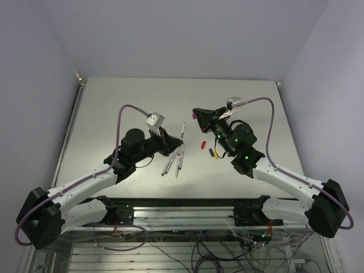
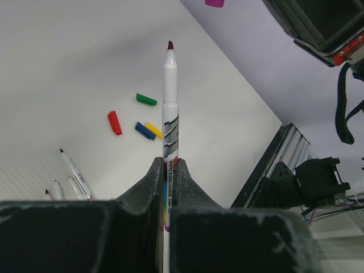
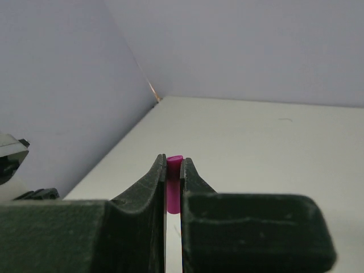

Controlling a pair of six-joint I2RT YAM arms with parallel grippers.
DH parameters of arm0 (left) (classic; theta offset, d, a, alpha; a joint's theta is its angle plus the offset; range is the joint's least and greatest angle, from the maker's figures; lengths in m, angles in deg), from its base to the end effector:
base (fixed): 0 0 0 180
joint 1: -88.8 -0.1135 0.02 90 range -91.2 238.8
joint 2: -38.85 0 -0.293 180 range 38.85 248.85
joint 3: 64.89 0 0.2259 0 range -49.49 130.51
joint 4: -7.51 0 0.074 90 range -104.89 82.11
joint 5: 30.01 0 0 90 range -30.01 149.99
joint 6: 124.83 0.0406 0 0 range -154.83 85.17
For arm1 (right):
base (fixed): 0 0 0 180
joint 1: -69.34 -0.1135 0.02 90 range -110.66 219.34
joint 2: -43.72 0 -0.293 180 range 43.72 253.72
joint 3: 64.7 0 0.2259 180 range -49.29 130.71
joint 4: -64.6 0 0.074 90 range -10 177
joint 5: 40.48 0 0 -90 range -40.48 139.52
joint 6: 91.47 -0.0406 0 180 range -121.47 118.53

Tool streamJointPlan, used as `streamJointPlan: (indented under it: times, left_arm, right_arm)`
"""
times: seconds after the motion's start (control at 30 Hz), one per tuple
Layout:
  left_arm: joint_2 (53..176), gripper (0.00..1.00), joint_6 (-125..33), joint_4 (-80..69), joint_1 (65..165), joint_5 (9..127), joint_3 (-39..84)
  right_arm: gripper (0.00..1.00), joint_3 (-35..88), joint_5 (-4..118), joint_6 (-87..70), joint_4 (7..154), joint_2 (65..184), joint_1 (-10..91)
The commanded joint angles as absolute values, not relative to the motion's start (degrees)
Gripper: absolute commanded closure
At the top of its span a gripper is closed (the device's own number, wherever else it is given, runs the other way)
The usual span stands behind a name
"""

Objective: Insert the pens into the pen caps

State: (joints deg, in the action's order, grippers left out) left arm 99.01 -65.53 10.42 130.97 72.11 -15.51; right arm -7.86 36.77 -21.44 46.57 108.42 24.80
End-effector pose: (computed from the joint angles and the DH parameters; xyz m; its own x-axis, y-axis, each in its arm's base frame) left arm 0.1490 -0.1465 0.3098 -0.5011 -0.2196 -0.8371 0.6451 0.5500 -0.5305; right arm 0.1705 0.1552 0.3676 -0.0625 0.4059 -0.9118 -0.5404 0.7543 0.3728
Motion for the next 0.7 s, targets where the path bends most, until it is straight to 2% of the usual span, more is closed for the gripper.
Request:
streamJointPlan:
  times: [0.0, 0.67]
  left_arm:
    - [96.83, 0.93, -65.17, 13.75, 131.32, 73.83, -15.59]
    - [97.74, 0.93, -65.39, 15.45, 131.40, 75.28, -15.60]
  right_arm:
    - [1.00, -7.85, 35.72, -23.79, 40.26, 109.47, 24.03]
    - [1.00, -6.35, 36.75, -25.23, 37.47, 112.45, 22.29]
